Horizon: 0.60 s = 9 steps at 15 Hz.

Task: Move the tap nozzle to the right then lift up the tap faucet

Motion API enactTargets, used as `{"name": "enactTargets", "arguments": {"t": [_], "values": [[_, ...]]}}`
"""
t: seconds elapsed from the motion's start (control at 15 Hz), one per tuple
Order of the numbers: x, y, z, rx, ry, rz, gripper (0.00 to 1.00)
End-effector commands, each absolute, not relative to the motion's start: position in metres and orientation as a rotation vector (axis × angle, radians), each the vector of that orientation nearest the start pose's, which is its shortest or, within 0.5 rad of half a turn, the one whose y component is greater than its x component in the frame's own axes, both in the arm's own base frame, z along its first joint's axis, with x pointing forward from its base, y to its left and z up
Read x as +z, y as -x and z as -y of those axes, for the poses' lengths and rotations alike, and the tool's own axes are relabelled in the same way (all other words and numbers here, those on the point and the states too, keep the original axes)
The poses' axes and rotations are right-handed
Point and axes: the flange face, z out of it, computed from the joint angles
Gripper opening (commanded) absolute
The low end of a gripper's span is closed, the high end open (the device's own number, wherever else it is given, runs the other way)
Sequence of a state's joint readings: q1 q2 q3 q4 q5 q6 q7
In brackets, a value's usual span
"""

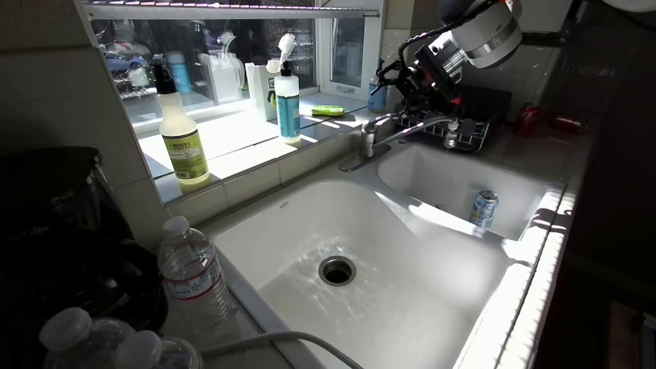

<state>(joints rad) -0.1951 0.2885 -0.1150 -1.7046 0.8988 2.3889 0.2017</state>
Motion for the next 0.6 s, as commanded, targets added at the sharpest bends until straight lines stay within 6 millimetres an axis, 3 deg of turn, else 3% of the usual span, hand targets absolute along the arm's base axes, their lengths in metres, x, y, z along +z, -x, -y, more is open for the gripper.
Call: {"name": "enactTargets", "arguments": {"t": [0.0, 0.53], "values": [[0.4689, -0.6628, 0.1924, -0.544, 2.031, -1.2, 1.0], [0.4765, -0.6721, 0.1934, -0.562, 2.012, -1.193, 1.0]]}}
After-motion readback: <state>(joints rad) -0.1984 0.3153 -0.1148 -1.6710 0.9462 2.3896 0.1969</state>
